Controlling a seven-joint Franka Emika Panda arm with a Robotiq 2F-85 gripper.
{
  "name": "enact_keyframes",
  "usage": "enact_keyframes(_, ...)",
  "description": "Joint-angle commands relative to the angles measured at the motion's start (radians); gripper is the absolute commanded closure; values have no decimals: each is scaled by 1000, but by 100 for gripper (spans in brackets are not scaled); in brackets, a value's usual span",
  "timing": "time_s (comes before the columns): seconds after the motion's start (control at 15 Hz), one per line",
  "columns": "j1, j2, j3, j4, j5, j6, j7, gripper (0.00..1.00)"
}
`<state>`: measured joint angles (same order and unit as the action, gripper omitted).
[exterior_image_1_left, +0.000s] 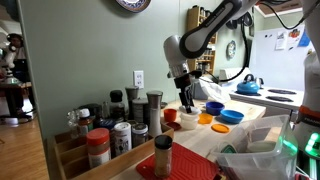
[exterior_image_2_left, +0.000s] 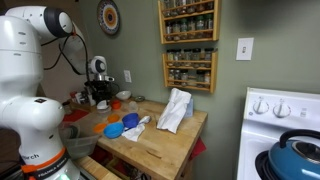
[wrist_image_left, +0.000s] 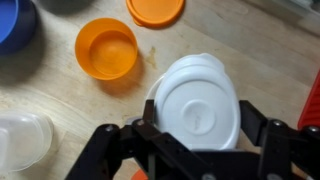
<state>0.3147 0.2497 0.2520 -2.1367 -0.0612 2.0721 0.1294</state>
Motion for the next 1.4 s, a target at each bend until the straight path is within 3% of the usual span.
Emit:
enact_keyframes(0.0,-2,1,1,6,-6,-20,-19,22)
enact_keyframes(1.33,2,18,9,26,-5,-60,-70,21)
